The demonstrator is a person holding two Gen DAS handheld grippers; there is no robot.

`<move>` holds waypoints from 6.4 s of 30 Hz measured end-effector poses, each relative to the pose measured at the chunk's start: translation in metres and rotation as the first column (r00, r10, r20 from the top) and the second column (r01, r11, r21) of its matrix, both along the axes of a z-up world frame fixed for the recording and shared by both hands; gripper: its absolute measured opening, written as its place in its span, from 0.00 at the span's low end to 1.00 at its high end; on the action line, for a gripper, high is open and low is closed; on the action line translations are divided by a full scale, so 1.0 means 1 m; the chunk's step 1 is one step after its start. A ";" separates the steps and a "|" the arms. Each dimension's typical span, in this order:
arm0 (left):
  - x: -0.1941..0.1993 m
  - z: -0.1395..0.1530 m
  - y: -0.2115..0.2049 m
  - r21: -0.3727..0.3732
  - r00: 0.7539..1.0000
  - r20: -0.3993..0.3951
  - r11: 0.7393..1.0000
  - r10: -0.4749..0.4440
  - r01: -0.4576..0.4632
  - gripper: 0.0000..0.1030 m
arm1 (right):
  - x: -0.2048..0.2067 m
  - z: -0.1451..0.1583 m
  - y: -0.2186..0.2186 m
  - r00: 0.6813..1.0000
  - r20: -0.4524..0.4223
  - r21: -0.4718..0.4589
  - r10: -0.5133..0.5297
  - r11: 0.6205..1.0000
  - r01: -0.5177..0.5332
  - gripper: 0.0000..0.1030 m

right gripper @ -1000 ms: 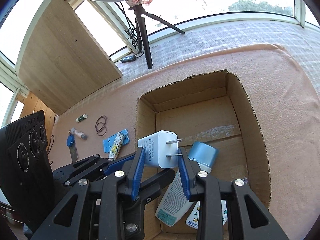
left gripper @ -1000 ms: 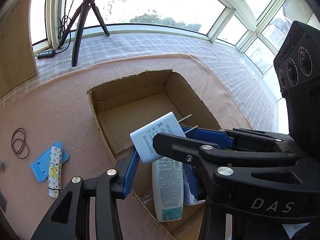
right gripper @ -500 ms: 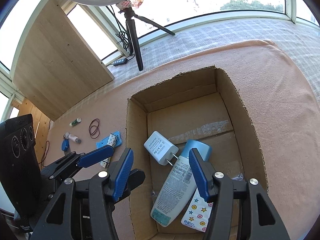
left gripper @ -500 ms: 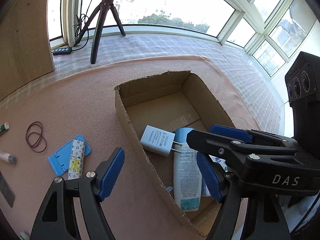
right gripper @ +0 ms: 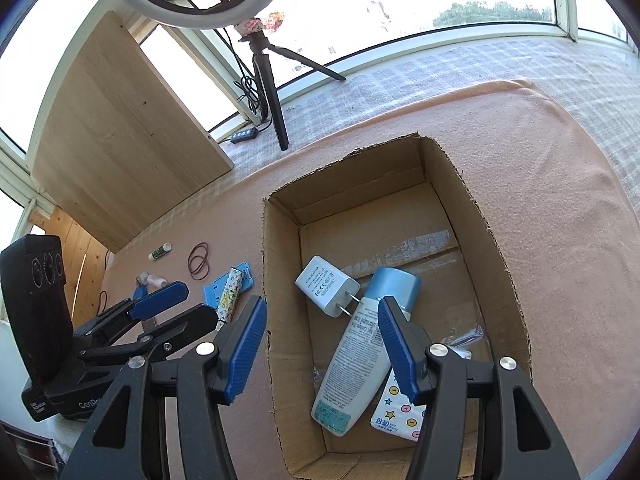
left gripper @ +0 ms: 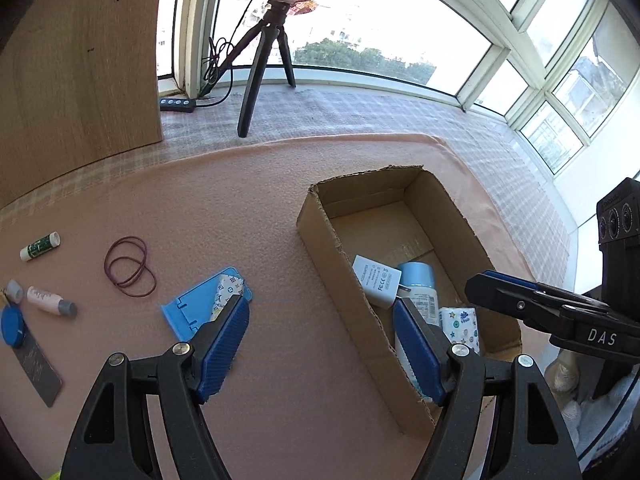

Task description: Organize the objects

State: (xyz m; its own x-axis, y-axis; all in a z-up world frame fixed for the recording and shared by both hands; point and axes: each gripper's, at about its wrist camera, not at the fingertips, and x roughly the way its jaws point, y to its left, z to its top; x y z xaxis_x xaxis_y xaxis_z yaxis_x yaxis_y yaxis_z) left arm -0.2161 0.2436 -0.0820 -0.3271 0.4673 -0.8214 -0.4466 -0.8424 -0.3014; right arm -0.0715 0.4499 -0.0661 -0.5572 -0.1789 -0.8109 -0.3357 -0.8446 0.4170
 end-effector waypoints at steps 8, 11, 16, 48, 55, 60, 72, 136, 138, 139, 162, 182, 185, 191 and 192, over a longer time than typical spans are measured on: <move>-0.054 -0.029 -0.051 -0.050 0.981 0.065 0.982 0.183 -0.180 0.75 | 0.031 -0.006 0.005 0.999 0.009 -0.014 -0.030 0.999 0.031 0.52; -0.078 -0.040 -0.073 -0.075 0.965 0.078 0.967 0.250 -0.244 0.74 | 0.041 -0.012 0.006 0.999 0.024 -0.028 -0.037 0.999 0.038 0.52; -0.112 -0.063 -0.099 -0.105 0.936 0.126 0.942 0.330 -0.318 0.74 | 0.052 -0.021 0.007 0.998 0.046 -0.040 -0.046 0.998 0.048 0.52; -0.026 -0.089 -0.016 -0.285 0.998 0.017 0.957 -0.052 0.055 0.45 | 0.060 -0.024 0.013 0.994 0.068 -0.077 -0.081 0.993 0.087 0.52; 0.006 -0.087 -0.035 -0.251 0.999 0.014 0.967 -0.035 0.038 0.38 | 0.054 -0.016 -0.009 0.998 0.050 -0.069 -0.024 0.997 0.028 0.52; 0.036 -0.087 -0.057 -0.229 1.000 0.009 0.974 0.008 -0.005 0.38 | 0.050 -0.008 -0.033 0.999 0.031 -0.058 0.036 0.998 -0.034 0.52; 0.068 -0.086 -0.116 -0.239 0.994 0.002 0.965 0.111 -0.107 0.39 | 0.016 -0.004 -0.114 0.979 0.022 -0.057 0.204 0.978 -0.202 0.52; 0.063 -0.083 -0.162 -0.107 0.985 0.052 0.981 0.166 -0.160 0.21 | -0.021 -0.093 -0.172 0.942 0.239 0.229 0.234 0.930 -0.289 0.20; 0.064 -0.083 -0.163 -0.106 0.985 0.053 0.981 0.166 -0.160 0.22 | -0.015 -0.094 -0.172 0.944 0.235 0.232 0.232 0.930 -0.286 0.20; 0.064 -0.084 -0.162 -0.108 0.985 0.052 0.982 0.164 -0.158 0.22 | -0.013 -0.093 -0.173 0.943 0.234 0.240 0.236 0.926 -0.291 0.20; 0.064 -0.076 -0.140 -0.210 0.993 0.021 0.971 0.119 -0.112 0.38 | -0.006 -0.077 -0.170 0.944 0.194 0.297 0.267 0.901 -0.316 0.20; 0.043 0.003 -0.047 -0.085 0.995 -0.104 0.996 0.013 -0.022 0.38 | 0.041 0.001 -0.107 0.979 0.028 0.314 0.200 0.928 -0.198 0.20; 0.035 0.011 -0.018 -0.083 0.992 -0.124 0.997 -0.019 0.008 0.38 | 0.048 0.005 -0.086 0.986 0.026 0.332 0.167 0.928 -0.166 0.20; 0.024 0.014 0.038 -0.077 0.989 -0.133 0.995 -0.071 0.062 0.38 | 0.061 0.001 -0.049 0.992 0.037 0.348 0.117 0.929 -0.122 0.20; 0.022 0.014 0.048 -0.077 0.988 -0.134 0.995 -0.080 0.070 0.38 | 0.062 -0.001 -0.044 0.993 0.039 0.348 0.109 0.930 -0.116 0.20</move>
